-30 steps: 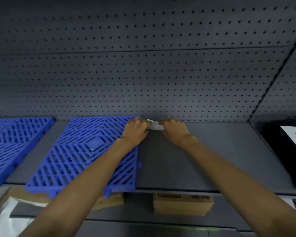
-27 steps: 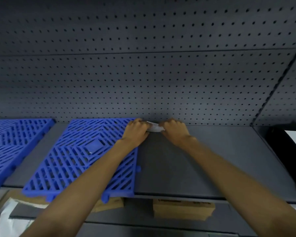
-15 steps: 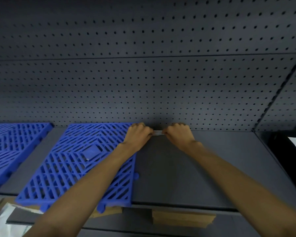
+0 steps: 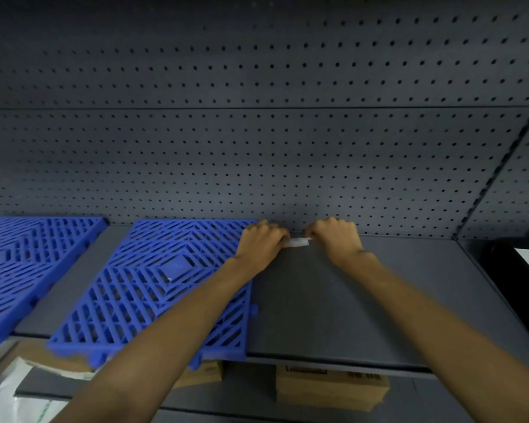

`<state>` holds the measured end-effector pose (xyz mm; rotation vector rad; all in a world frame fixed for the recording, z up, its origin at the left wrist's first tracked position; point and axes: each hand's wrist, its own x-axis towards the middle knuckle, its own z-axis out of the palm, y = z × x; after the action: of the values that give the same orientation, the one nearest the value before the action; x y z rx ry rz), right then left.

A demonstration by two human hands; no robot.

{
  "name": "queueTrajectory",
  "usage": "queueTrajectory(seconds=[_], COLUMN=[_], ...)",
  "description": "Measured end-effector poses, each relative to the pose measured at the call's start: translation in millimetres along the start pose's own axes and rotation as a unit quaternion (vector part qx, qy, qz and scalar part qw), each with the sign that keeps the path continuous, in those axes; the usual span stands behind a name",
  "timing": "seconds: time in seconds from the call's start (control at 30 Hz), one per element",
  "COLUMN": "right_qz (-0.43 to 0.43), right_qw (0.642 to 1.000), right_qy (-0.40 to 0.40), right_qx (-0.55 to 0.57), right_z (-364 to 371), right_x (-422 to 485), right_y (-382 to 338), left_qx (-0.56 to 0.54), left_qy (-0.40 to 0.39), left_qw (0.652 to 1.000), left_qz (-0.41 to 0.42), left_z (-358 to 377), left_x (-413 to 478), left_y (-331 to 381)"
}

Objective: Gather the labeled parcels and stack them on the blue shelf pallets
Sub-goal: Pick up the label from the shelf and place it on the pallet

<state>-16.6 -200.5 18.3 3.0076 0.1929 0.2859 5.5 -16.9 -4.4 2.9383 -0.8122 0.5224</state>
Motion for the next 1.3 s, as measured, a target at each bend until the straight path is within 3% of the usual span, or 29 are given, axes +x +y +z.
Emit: queueTrajectory(seconds=[0.23,0.43,0.63,1.1,1.3], right_qz=[0.012,-0.045,-0.131,-0.273,-0.285], right_qw=[0.997,0.993,0.984,0.942,0.939], right_qy=[0.073,0.108,0.111,0.143,0.148], right_qx=[-0.002,0.022,0.05,0.135,0.124], right_z=[-26,-55,-65,-103,-103], right_x=[-7,8,29,10,-2], right_y=[-4,-60,-168,-493,-568], left_qx=[0.027,0.043,0.061,0.105,0.098], left_qy=[0.046,0.054,0.043,0.016,0.038], left_qw=[0.998,0.996,0.991,0.96,0.961], left_qz=[-0.015,-0.059,-0.115,-0.26,-0.255], left_z=[-25,-53,-81,-171,-178], left_x=[2,-29,-105,-354,-413], left_y=[-10,-63,-150,-353,-403])
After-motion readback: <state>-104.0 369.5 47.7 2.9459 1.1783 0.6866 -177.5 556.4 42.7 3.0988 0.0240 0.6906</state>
